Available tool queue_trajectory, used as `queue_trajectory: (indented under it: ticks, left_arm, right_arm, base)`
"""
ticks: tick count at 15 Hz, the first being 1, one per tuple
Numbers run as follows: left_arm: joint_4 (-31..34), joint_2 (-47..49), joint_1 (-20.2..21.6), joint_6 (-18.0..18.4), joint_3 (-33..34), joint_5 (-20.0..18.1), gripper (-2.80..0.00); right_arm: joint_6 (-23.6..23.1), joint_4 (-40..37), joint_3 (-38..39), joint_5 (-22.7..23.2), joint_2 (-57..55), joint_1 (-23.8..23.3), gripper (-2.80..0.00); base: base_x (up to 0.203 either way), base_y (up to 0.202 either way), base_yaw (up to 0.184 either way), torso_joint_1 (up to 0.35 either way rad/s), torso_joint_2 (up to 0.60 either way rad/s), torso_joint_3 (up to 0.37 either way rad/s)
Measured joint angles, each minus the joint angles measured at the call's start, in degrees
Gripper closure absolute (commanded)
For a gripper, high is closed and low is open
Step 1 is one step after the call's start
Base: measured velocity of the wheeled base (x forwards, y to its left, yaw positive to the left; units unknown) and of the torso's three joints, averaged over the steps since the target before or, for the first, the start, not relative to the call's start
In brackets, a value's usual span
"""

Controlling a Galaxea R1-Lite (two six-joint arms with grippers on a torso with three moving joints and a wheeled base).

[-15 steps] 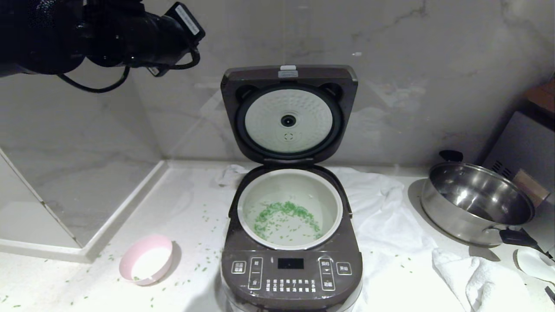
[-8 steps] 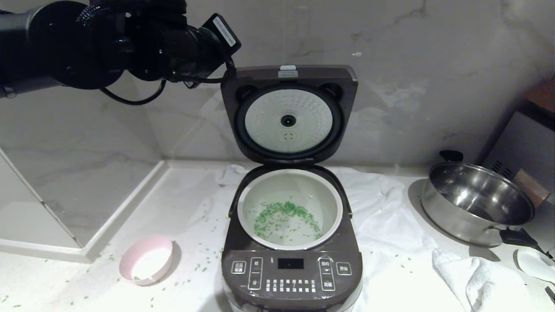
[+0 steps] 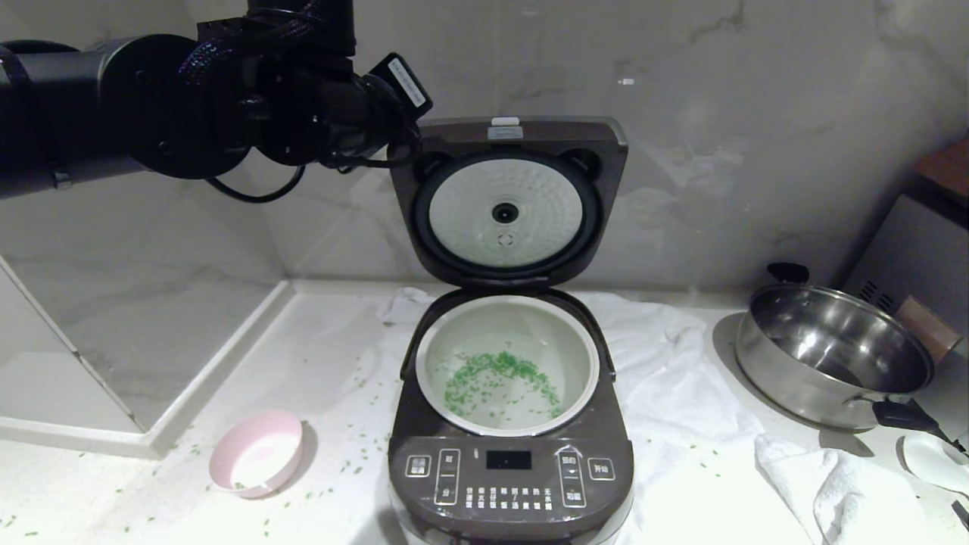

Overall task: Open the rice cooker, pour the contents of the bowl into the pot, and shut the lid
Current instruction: Close the rice cooker

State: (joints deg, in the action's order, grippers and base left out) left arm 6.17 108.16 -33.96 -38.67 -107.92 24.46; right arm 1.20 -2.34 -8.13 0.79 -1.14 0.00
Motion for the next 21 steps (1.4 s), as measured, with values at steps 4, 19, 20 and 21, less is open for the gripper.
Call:
queue_trajectory:
  ticks: [4, 19, 20, 21]
  left_arm:
    - [0.22, -2.38, -0.38, -0.11, 3.20, -0.41, 0.00]
    - [-0.05, -9.29, -1.21, -0.96, 11.29, -0.73, 0.00]
    - [-0.02, -9.29, -0.88, -1.00, 11.08, -0.65, 0.00]
    - [-0.05, -9.29, -0.12, -1.01, 10.65, -0.56, 0.00]
  right_arm:
    - [7.02, 0.04, -19.72, 1.78, -12.73, 0.84, 0.00]
    - [19.77, -1.43, -93.91, 12.22, -92.25, 6.39, 0.00]
    - [23.34, -1.45, -97.85, 15.46, -95.15, 6.14, 0.00]
    - [28.06, -1.26, -100.59, 20.34, -97.33, 4.88, 0.00]
  base:
    - [0.000, 0.000, 0.000, 0.000, 0.00, 0.000]
    - [0.000, 0.000, 0.000, 0.000, 0.00, 0.000]
    - [0.000, 0.000, 0.000, 0.000, 0.00, 0.000]
    - [0.000, 0.000, 0.000, 0.000, 0.00, 0.000]
